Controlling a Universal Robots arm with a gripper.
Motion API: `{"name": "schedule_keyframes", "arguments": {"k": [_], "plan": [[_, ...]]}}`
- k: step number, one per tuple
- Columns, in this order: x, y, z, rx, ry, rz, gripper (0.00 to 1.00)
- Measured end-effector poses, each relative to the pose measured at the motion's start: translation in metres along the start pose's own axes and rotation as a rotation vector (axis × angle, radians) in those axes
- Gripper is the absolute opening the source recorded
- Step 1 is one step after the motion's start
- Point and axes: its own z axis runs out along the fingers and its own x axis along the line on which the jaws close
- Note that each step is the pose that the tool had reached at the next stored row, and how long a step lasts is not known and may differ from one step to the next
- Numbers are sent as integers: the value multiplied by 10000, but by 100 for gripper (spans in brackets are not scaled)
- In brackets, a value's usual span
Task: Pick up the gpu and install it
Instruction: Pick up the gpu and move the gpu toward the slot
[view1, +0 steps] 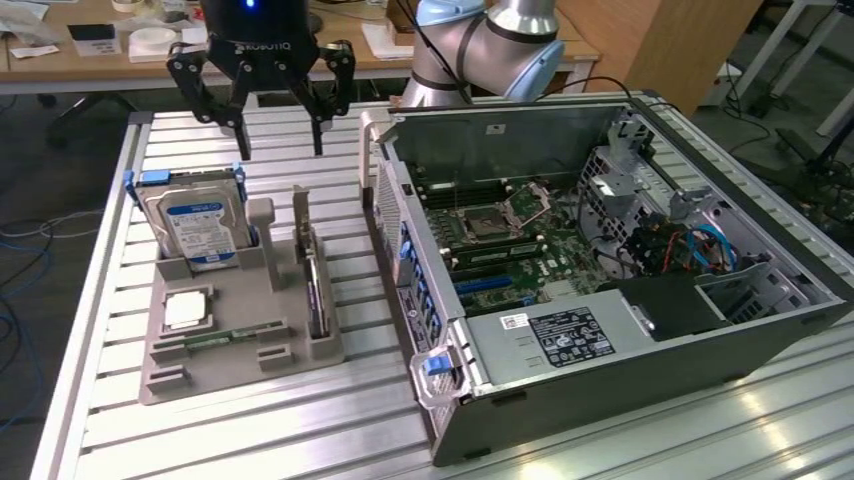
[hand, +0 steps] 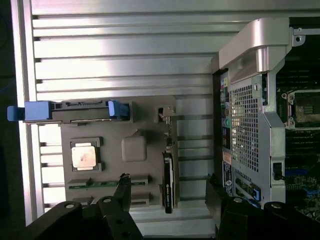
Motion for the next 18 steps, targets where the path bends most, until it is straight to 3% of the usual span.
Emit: {"name": "schedule_keyframes", "arguments": {"k": [6,18], "plan": [[-1,-10,32,-15,30,-674,71],[-1,-97,148,-9,39,-831,71]]}}
